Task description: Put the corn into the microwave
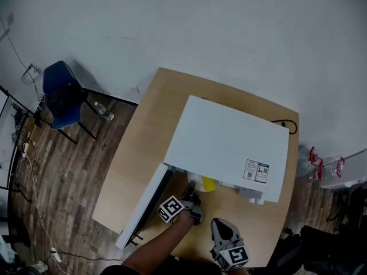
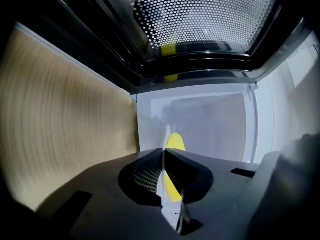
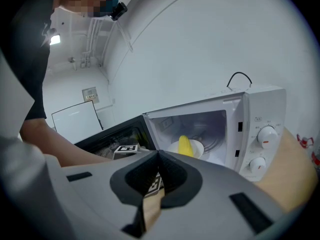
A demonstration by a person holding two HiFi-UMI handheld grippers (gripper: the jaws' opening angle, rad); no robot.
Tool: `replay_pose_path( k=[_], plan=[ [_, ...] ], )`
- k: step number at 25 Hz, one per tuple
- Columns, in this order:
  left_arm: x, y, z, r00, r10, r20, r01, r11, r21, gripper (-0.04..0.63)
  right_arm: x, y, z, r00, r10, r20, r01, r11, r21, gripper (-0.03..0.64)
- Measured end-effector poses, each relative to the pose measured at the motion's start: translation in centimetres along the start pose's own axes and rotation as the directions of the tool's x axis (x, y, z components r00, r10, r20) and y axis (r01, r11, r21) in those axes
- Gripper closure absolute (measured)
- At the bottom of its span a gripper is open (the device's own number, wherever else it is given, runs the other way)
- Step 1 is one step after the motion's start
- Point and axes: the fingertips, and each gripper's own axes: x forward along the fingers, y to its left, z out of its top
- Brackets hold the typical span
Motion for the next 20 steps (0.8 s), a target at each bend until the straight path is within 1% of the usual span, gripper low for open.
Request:
replay_pose_path(
  k=[4, 8, 10, 13, 16, 18, 20],
  plan=[
    [0.4, -0.1, 0.0, 0.999, -0.001, 0.034, 0.001, 1.000, -0.022, 0.572, -0.1, -0.7, 0.4, 1.000, -0.020, 0.003, 0.020, 1.000, -0.004, 0.558],
    [0.9, 0.0, -0.2, 0.997, 0.001, 0.071, 0.002, 0.999, -0.050, 0.572, -0.4, -1.8, -0.1, 0.999, -0.045, -0.011, 0.046, 0.999, 0.001, 0.557],
    [1.4, -0.1, -0.1, 0.995, -0.003, 0.097, 0.010, 0.997, -0.074, 0.571, -0.4, -2.1, 0.0, 0.999, -0.049, -0.003, 0.049, 0.999, 0.010, 0.557],
    [2.1, -0.3, 0.1, 0.991, -0.009, 0.132, 0.022, 0.995, -0.100, 0.571, -0.4, -2.7, 0.0, 0.997, -0.071, -0.020, 0.071, 0.997, -0.003, 0.558],
    [3.1, -0.5, 0.4, 0.988, -0.001, 0.154, 0.016, 0.995, -0.094, 0.571, -0.4, -3.1, -0.5, 0.998, -0.068, -0.014, 0.068, 0.998, -0.002, 0.557],
    [3.9, -0.5, 0.4, 0.986, 0.025, 0.166, -0.011, 0.997, -0.083, 0.571, -0.4, -3.4, -0.6, 0.997, -0.075, -0.029, 0.075, 0.997, -0.003, 0.557],
    [4.2, -0.4, 0.6, 0.982, 0.053, 0.184, -0.043, 0.998, -0.055, 0.571, -0.5, -3.7, -0.7, 0.996, -0.084, -0.039, 0.084, 0.996, 0.001, 0.558]
  ],
)
